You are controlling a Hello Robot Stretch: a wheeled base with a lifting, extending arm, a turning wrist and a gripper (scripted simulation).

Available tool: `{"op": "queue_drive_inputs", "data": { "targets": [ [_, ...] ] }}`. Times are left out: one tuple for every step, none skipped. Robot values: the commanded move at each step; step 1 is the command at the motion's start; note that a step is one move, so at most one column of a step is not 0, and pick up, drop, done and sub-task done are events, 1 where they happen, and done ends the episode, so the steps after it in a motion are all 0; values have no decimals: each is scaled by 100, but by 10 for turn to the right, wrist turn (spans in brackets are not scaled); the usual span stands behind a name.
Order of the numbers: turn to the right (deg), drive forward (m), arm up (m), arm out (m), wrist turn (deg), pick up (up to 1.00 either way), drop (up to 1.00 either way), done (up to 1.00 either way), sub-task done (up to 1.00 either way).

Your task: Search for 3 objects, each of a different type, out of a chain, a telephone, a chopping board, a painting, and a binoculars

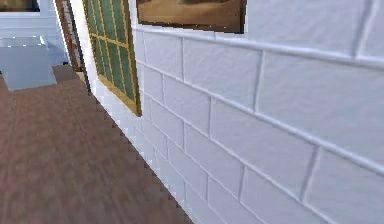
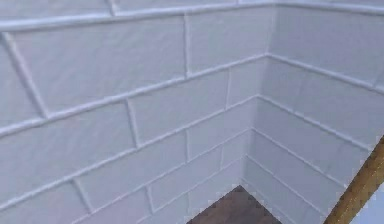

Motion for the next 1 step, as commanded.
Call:
{"op": "queue_drive_inputs", "data": {
  "targets": [
    [450,0,0,0,0,0,0,0,0]
  ]
}}
